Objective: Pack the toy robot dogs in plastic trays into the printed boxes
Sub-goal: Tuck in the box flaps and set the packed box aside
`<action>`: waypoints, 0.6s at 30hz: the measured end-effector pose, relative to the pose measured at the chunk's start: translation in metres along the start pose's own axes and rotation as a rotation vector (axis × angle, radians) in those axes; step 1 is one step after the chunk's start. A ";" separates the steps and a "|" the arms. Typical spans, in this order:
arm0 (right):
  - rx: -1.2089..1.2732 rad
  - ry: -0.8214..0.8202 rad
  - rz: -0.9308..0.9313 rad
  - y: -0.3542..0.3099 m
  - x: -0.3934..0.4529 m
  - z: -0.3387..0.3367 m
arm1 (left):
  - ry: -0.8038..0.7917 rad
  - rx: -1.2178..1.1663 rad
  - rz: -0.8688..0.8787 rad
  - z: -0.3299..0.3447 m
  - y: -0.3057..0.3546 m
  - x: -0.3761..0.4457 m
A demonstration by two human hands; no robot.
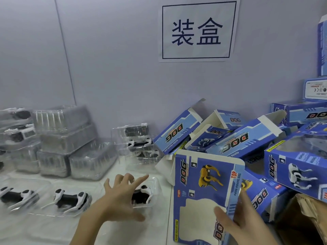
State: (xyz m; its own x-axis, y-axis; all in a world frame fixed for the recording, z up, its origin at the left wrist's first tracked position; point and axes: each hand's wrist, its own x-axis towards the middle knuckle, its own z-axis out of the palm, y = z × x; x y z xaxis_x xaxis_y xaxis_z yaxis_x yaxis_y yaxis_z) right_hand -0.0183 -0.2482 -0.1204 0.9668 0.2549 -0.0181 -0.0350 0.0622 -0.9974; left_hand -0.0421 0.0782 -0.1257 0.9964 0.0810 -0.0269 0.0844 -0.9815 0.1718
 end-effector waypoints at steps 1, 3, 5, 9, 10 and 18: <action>-0.001 0.036 -0.037 0.000 -0.002 -0.003 | 0.010 -0.028 0.001 -0.003 0.001 0.000; 0.058 0.100 -0.092 -0.009 -0.004 -0.004 | 0.051 -0.110 0.010 -0.010 0.004 -0.001; 0.155 0.134 -0.092 -0.012 -0.004 -0.005 | 0.101 -0.170 0.024 -0.019 0.010 -0.001; 0.117 0.184 -0.118 -0.019 -0.003 -0.003 | 0.208 -0.100 0.046 -0.043 0.028 0.009; 0.077 0.228 -0.124 -0.020 -0.004 -0.005 | 0.218 -0.077 0.042 -0.051 0.032 0.012; -0.081 0.627 -0.482 -0.043 -0.015 -0.019 | 0.334 -0.011 0.118 -0.140 0.059 0.020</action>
State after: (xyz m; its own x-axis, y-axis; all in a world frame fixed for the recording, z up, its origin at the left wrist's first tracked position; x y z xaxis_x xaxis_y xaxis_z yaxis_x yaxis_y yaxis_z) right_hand -0.0264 -0.2731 -0.0783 0.8338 -0.3749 0.4052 0.4185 -0.0495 -0.9069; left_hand -0.0152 0.0461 0.0220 0.9482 0.0214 0.3170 -0.0330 -0.9857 0.1652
